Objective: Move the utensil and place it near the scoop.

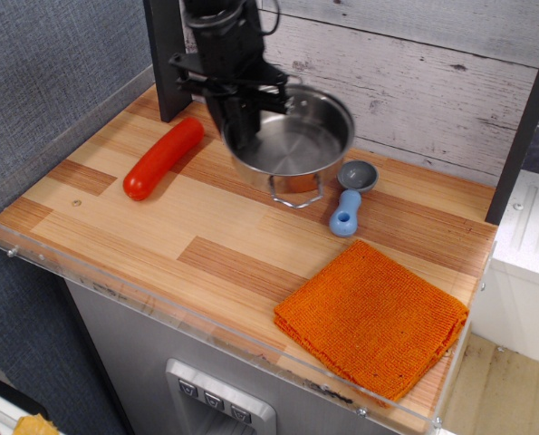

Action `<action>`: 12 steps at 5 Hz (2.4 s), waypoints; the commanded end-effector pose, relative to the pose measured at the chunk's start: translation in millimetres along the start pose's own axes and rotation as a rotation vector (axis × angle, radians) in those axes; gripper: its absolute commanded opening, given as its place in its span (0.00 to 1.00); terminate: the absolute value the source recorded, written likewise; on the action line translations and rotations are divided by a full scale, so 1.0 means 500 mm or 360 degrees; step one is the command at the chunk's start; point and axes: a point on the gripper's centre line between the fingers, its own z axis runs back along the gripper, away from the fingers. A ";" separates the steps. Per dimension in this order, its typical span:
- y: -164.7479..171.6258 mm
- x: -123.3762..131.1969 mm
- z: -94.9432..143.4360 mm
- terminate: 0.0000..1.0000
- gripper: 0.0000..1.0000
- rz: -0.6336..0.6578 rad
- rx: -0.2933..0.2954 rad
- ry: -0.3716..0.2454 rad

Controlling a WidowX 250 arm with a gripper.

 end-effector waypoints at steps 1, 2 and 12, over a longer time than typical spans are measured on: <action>0.067 -0.004 -0.021 0.00 0.00 0.0080 0.0025 0.0005; 0.085 -0.002 -0.039 0.00 0.00 0.0110 0.0042 0.0027; -0.063 0.027 0.185 0.00 1.00 -0.0100 0.0106 -0.0166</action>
